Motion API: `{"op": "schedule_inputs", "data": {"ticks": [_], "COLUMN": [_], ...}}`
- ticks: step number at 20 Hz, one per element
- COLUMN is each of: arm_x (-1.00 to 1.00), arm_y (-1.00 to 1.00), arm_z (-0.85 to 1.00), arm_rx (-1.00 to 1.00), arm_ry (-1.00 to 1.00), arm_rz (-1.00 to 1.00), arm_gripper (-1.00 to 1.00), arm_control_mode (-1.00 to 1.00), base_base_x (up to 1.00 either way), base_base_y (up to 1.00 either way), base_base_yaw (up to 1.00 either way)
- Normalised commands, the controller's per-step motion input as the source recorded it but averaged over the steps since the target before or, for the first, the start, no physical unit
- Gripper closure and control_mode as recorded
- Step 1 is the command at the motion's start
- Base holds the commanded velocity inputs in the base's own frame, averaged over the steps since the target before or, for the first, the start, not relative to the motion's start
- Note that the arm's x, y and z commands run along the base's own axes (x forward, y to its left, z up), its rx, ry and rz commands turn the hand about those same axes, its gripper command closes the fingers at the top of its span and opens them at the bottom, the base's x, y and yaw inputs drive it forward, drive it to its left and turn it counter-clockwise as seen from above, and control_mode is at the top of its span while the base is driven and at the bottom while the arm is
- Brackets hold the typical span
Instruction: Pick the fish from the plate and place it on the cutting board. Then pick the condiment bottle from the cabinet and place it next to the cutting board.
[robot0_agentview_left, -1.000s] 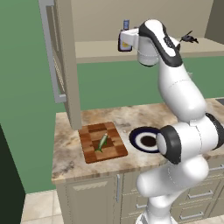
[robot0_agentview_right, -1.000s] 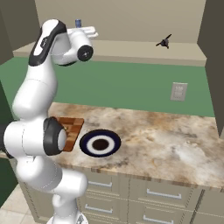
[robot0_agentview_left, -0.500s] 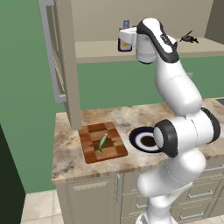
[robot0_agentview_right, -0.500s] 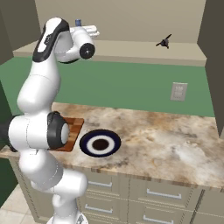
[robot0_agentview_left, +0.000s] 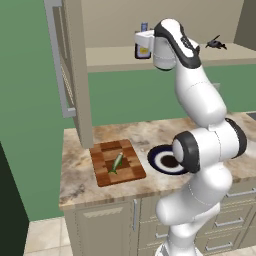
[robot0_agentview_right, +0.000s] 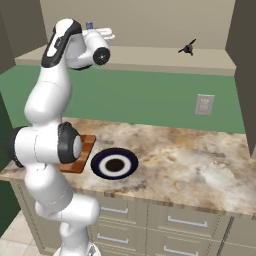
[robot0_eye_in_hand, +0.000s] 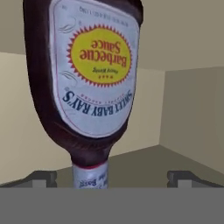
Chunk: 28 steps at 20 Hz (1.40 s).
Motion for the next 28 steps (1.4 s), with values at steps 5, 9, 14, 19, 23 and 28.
{"op": "schedule_inputs", "data": {"ticks": [5,9,14,19,23,28], "arm_x": [0.17,0.16,0.16,0.17,0.18,0.15], "arm_y": [0.00,0.00,0.00,0.00,0.00,0.00], "arm_z": [0.00,0.00,0.00,0.00,0.00,0.00], "arm_rx": [0.00,0.00,0.00,0.00,0.00,0.00], "arm_ry": [-0.01,-0.01,0.00,0.00,0.00,0.00], "arm_rz": [0.00,0.00,0.00,0.00,0.00,0.00], "arm_gripper": [-1.00,-1.00,-1.00,-1.00,-1.00,-1.00], "arm_control_mode": [-1.00,-1.00,-1.00,-1.00,-1.00,-1.00], "base_base_x": [0.00,0.00,0.00,0.00,0.00,0.00], "base_base_y": [0.00,0.00,0.00,0.00,0.00,0.00], "base_base_yaw": [0.00,0.00,0.00,0.00,0.00,0.00]}}
